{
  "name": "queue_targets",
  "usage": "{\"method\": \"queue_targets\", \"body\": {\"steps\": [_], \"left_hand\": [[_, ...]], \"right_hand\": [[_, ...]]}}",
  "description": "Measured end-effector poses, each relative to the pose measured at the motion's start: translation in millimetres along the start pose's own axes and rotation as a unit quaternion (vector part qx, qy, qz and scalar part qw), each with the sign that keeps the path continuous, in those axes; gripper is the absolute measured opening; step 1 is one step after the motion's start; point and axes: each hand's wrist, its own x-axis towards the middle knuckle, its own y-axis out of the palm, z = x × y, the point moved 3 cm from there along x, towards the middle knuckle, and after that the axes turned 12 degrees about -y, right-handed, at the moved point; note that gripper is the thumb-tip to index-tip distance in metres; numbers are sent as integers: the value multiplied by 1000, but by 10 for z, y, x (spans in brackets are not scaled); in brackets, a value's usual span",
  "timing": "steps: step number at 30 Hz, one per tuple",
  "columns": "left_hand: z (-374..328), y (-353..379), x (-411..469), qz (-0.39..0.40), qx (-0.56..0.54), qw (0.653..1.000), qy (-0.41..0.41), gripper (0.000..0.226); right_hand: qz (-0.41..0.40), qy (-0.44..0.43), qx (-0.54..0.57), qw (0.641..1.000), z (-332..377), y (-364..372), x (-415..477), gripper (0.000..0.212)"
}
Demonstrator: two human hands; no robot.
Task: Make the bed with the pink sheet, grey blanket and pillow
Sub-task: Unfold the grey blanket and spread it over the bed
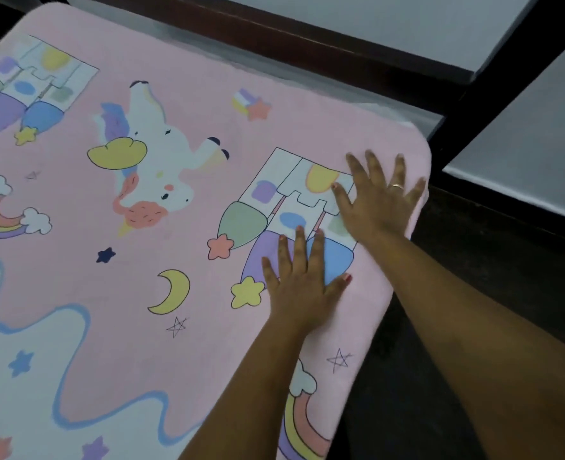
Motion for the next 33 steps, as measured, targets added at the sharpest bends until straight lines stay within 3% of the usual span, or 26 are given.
{"method": "queue_targets", "body": {"steps": [3, 5, 7, 9, 11, 13, 15, 19, 25, 29, 33], "left_hand": [[-139, -52, 124, 1, 0, 1000, 14, 96], [-238, -89, 225, 6, 10, 1000, 25, 98], [-367, -123, 331, 13, 25, 999, 28, 96], [-489, -157, 432, 17, 29, 999, 25, 90], [-603, -179, 513, 17, 22, 999, 20, 90], [-690, -200, 582, 17, 21, 1000, 16, 92], [-769, -217, 643, 23, 14, 1000, 13, 93], [-846, -242, 707, 34, 5, 999, -5, 96], [-915, -248, 762, 46, 7, 999, -29, 99], [-931, -261, 758, 49, 4, 998, -33, 100], [-1005, -350, 780, 53, 2, 998, -28, 103]], "right_hand": [[-22, 84, 82, 993, -280, -80, 190, 64], [-45, 132, 215, 967, -566, -149, 306, 63], [-57, 182, 383, 904, -831, -135, 390, 58], [-23, 232, 539, 810, -921, -59, 403, 60], [12, 250, 632, 734, -913, 28, 377, 65], [21, 281, 668, 689, -943, 142, 372, 70], [15, 324, 667, 670, -1044, 222, 395, 62], [57, 325, 642, 692, -1204, 242, 506, 27], [126, 311, 613, 715, -1417, 315, 575, 19], [56, 271, 494, 825, -1550, 385, 440, 21], [24, 216, 378, 900, -1707, 351, 411, 25]]}}
